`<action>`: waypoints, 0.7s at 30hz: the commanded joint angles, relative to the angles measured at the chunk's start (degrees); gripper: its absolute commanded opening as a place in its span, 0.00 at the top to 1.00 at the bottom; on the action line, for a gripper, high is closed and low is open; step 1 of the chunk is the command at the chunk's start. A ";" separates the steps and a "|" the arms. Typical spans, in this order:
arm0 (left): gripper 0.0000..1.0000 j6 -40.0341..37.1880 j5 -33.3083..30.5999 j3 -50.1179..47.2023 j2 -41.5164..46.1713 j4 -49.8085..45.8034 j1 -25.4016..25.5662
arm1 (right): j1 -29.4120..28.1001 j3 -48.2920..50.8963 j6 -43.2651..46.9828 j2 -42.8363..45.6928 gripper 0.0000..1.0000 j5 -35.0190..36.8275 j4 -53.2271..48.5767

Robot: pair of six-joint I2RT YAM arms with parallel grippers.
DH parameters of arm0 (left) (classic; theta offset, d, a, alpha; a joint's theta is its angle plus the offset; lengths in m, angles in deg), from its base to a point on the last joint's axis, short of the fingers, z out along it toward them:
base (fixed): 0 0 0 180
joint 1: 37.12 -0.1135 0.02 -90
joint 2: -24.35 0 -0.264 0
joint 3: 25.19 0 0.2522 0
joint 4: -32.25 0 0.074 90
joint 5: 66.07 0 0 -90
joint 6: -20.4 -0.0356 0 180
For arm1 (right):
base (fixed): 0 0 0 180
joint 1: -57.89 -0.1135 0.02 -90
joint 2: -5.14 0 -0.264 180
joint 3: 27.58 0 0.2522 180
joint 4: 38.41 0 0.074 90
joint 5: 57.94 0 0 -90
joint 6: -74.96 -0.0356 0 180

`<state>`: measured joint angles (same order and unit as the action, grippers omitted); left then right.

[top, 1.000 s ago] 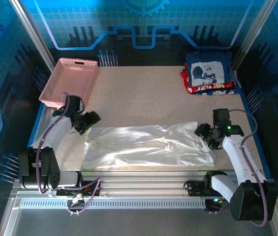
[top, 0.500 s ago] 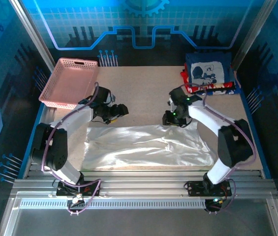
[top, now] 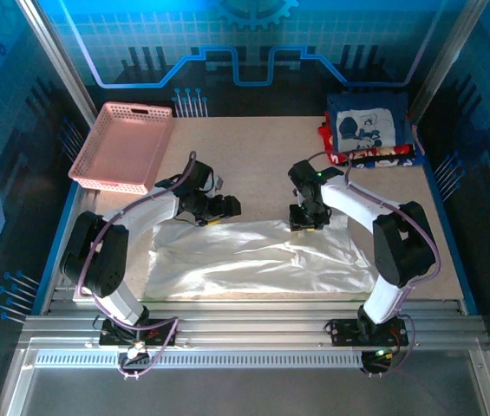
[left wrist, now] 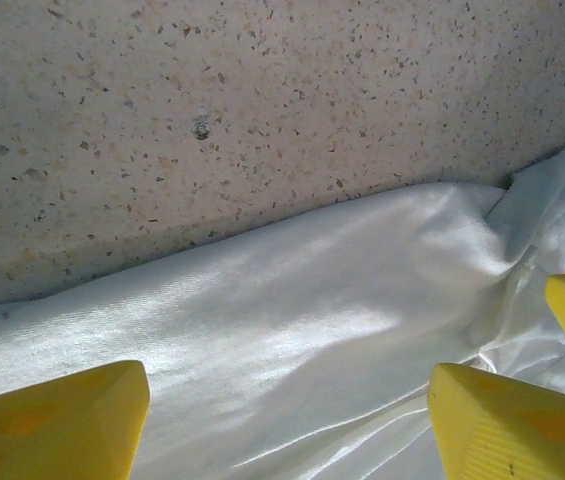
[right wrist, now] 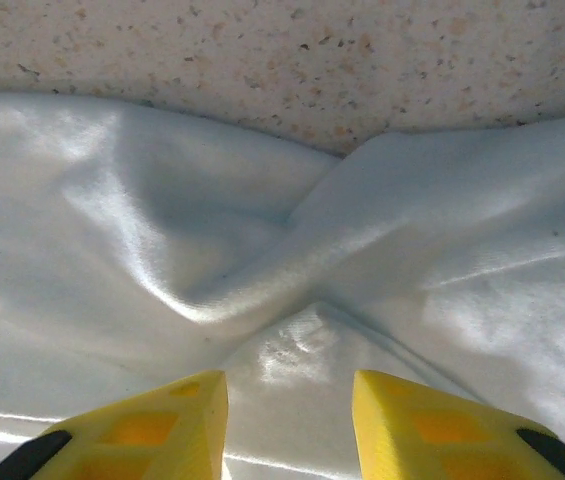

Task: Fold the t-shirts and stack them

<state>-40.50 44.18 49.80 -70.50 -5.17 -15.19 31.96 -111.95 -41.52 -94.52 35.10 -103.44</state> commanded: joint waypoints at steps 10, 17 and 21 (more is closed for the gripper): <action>0.26 -2.17 -0.90 -1.02 -0.08 -0.65 0.46 | -0.79 -0.67 2.11 -3.59 0.71 2.01 1.26; 0.26 -2.37 -1.88 -1.46 0.15 -0.69 0.48 | -1.45 2.31 2.83 1.19 0.95 -0.08 1.79; 0.26 -1.97 -2.04 -1.90 -0.33 0.00 0.46 | -2.01 4.96 1.81 4.66 1.00 -1.82 2.08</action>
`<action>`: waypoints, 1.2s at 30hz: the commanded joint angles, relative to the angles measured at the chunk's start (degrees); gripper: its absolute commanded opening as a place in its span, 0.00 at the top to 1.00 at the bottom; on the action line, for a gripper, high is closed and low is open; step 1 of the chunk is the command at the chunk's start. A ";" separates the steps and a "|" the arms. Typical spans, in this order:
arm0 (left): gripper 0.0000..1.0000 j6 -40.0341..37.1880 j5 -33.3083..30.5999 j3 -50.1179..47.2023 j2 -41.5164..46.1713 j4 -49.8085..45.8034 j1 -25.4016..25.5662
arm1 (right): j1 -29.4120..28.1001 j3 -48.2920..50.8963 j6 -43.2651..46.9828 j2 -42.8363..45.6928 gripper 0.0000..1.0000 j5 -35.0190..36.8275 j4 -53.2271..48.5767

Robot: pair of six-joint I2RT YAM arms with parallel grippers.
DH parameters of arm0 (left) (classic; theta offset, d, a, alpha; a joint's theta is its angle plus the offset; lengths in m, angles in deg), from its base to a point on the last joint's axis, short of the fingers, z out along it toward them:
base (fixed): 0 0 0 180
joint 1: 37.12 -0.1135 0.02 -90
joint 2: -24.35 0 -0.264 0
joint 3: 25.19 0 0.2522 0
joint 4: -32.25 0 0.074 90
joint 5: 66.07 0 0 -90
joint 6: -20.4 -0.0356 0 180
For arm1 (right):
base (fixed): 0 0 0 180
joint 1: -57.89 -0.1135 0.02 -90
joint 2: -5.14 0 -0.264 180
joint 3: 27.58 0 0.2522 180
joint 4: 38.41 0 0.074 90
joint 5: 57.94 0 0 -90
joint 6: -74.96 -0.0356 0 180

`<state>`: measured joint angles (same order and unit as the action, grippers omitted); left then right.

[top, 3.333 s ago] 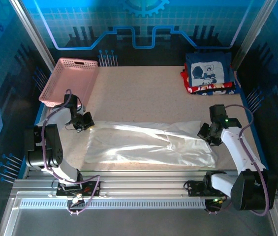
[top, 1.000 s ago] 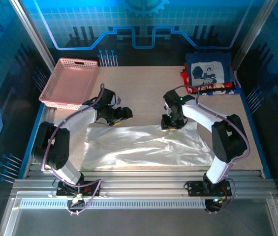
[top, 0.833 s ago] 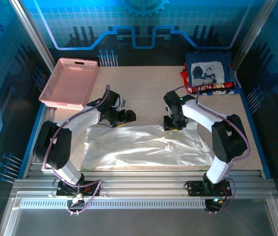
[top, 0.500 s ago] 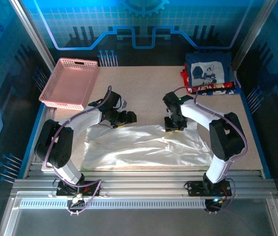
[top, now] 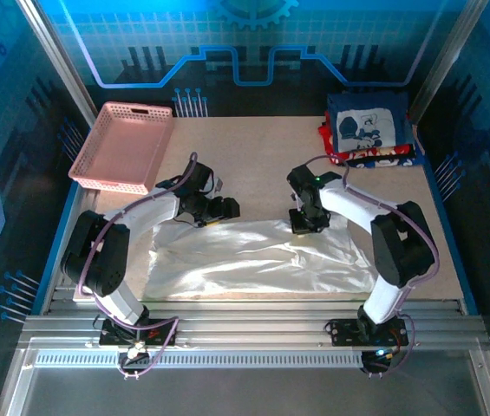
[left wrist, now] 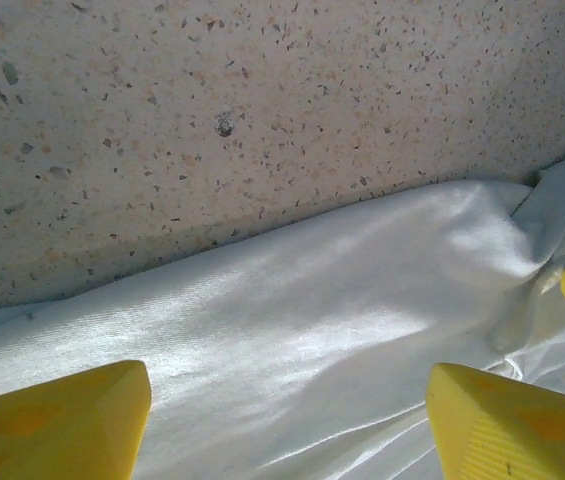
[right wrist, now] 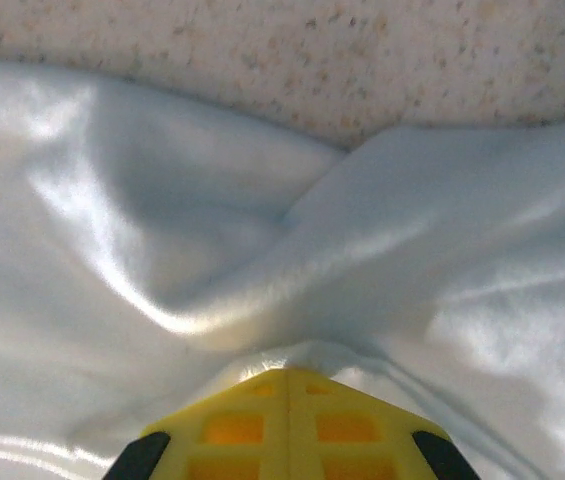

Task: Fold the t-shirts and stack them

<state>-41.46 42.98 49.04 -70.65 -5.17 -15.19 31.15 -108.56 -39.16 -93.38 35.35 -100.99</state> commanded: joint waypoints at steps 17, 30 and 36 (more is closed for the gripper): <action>0.27 -0.98 -1.99 -1.14 -2.43 0.45 0.47 | -9.67 8.94 -6.21 14.37 1.00 -8.08 -3.19; 0.27 -3.00 -2.61 0.51 -4.88 -1.02 0.39 | -20.42 15.75 -16.65 18.45 0.92 -12.59 -4.52; 0.27 -4.38 -2.99 1.41 -4.93 -1.85 0.39 | -19.65 9.05 -13.50 25.21 0.69 -14.69 -10.08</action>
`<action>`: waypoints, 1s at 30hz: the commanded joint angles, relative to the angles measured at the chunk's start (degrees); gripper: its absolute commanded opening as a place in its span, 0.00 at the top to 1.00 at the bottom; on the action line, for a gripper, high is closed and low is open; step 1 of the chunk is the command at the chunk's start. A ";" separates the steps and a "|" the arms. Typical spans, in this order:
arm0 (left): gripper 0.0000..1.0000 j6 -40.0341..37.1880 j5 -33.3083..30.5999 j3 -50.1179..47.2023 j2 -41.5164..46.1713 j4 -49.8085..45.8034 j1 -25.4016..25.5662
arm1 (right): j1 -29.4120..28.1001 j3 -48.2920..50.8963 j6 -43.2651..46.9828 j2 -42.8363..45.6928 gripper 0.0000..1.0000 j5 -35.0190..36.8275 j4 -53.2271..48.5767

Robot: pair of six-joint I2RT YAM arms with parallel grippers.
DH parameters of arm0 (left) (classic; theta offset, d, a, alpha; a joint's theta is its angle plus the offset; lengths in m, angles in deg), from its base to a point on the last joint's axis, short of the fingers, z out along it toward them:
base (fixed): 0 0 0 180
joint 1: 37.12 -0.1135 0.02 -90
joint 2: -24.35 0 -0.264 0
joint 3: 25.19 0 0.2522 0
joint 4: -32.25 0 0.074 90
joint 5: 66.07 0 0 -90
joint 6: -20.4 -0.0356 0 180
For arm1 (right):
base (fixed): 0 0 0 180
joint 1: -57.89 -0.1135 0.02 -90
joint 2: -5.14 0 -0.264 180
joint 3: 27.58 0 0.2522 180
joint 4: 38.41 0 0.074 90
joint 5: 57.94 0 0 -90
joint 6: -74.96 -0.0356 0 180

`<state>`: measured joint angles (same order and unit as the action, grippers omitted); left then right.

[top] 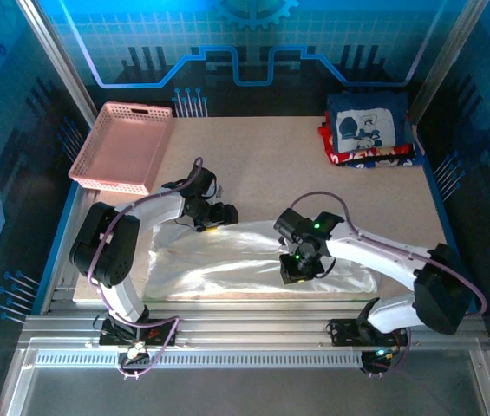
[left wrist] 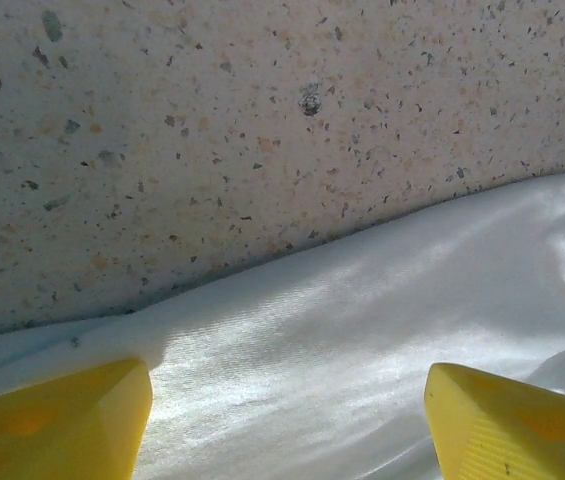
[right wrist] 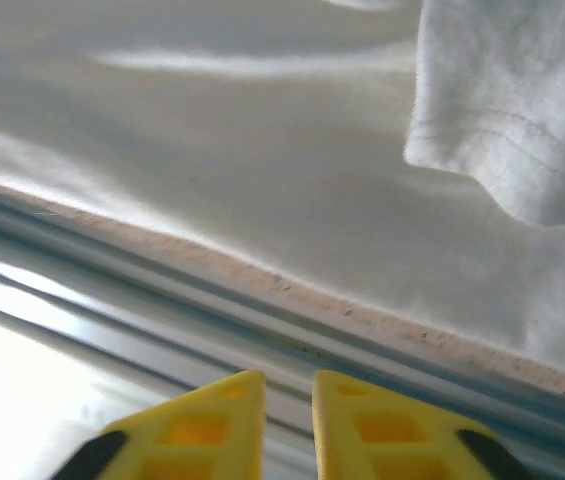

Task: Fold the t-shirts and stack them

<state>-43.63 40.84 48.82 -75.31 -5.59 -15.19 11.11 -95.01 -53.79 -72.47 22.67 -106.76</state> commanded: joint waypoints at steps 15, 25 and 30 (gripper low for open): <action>0.26 1.38 1.01 2.21 -1.07 0.77 -3.11 | 27.57 1.67 -4.99 0.10 0.35 5.39 1.96; 0.27 4.83 -3.76 -0.92 -2.65 -4.00 -7.80 | 27.72 8.77 -10.18 -3.65 0.35 9.63 6.51; 0.27 6.86 -7.77 -2.56 -3.01 -5.65 -10.12 | 27.82 6.83 -10.30 -10.07 0.34 10.58 8.19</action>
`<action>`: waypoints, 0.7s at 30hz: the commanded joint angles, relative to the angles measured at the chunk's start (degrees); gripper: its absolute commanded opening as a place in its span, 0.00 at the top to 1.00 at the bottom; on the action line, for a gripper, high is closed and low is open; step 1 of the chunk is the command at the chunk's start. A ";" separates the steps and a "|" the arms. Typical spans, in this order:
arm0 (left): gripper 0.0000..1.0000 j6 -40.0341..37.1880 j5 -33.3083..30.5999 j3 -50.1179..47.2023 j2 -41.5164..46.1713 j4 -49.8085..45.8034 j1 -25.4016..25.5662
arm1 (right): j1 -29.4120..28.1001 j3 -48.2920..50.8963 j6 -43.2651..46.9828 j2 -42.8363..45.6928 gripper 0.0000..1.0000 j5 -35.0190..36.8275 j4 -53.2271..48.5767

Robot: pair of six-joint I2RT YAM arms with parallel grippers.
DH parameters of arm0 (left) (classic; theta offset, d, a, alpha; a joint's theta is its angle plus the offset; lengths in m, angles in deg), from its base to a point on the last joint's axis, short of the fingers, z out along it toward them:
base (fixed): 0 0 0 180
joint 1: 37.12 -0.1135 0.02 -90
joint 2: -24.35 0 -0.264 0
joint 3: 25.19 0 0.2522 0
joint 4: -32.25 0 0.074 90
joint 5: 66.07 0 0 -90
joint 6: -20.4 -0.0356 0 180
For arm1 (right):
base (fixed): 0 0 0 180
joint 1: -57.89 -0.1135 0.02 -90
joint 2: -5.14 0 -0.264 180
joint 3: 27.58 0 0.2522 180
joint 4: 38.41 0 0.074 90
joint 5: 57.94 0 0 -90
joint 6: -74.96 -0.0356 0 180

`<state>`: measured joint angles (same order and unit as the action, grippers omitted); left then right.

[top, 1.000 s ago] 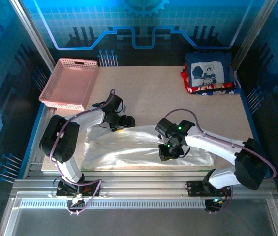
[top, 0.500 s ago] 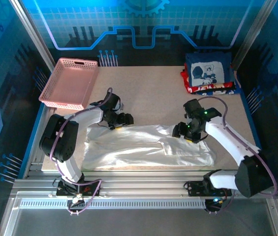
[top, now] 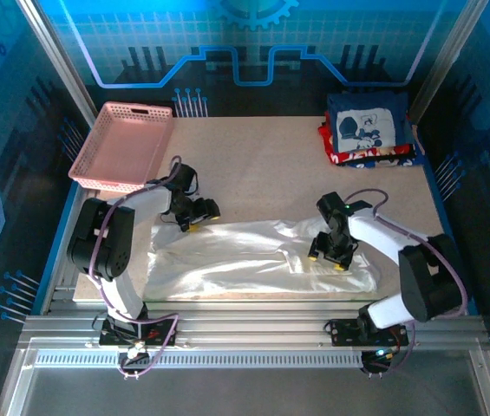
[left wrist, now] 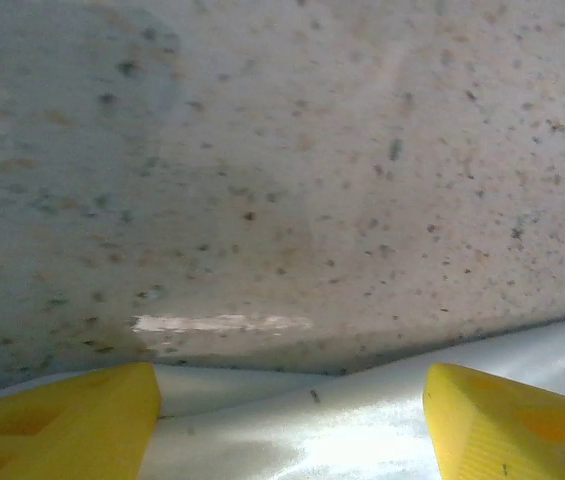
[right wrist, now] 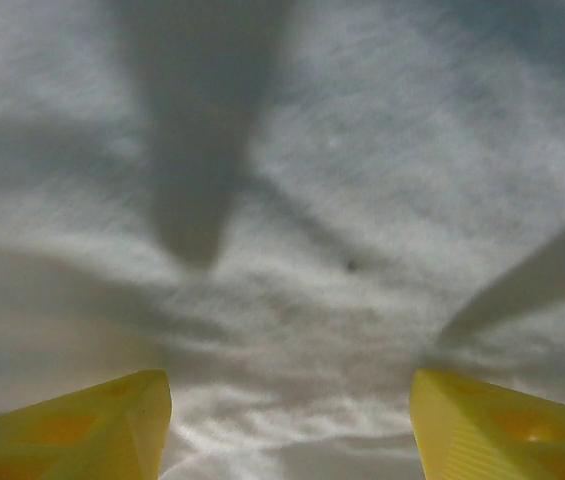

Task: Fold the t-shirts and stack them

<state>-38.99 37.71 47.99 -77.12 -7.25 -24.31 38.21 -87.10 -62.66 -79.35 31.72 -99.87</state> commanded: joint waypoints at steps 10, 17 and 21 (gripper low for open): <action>0.26 4.82 -12.45 -4.25 2.01 -5.58 -6.29 | 1.25 -16.66 -0.30 -19.60 0.34 5.35 0.32; 0.24 5.78 -11.94 4.34 3.70 -5.73 -7.41 | 2.96 -44.37 5.72 -37.76 0.32 5.33 -4.99; 0.24 4.36 -10.62 13.12 4.20 -7.43 -7.46 | 3.47 -74.78 12.15 -55.11 0.29 3.39 -12.50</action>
<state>-34.08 27.42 55.14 -74.58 -13.04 -31.26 40.77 -148.03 -56.21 -125.75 35.08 -109.77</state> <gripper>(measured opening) 0.763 0.701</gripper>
